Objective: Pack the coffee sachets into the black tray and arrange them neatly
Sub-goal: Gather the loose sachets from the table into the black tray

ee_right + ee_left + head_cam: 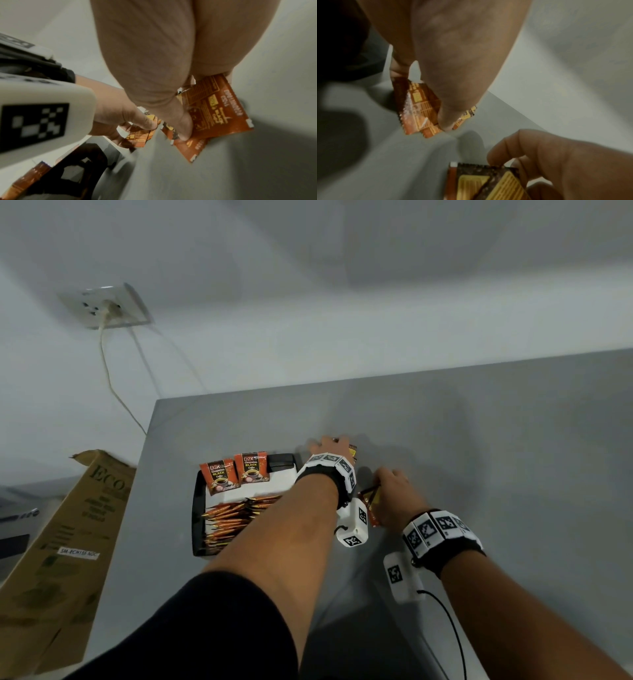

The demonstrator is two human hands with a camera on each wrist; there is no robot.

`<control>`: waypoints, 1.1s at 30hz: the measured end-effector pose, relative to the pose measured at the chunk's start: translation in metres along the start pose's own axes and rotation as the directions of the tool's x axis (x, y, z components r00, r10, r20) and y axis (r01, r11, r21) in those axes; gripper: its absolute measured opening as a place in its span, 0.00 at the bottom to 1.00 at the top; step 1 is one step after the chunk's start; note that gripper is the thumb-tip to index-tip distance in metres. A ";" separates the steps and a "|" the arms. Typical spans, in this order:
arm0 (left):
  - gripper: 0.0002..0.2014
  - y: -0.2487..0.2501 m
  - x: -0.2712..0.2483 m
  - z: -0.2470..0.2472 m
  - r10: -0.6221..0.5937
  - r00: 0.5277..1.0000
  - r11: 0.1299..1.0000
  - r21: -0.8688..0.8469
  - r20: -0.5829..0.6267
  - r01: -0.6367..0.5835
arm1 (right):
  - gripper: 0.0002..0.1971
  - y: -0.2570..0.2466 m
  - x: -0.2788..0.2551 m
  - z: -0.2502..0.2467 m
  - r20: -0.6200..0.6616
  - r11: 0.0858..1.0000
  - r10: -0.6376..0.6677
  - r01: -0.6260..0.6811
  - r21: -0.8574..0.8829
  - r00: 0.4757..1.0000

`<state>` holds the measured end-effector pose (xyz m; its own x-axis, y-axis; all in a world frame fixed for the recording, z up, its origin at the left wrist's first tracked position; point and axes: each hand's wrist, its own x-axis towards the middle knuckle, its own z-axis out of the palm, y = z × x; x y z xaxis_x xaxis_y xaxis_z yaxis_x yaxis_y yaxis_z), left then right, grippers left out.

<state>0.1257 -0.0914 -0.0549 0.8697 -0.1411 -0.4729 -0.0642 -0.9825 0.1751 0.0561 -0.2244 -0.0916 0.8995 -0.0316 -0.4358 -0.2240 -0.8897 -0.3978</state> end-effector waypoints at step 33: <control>0.24 -0.158 -0.095 -0.080 -0.046 0.965 0.865 -0.493 -0.258 -0.091 | 0.31 -0.072 0.053 0.025 -0.133 0.987 0.125 -0.136 -0.082 0.983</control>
<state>0.0923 0.0866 0.0316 0.9686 -0.0596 -0.2415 0.1068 -0.7773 0.6201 0.1101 -0.1501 -0.1061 0.9063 -0.2027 -0.3709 -0.3130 -0.9115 -0.2667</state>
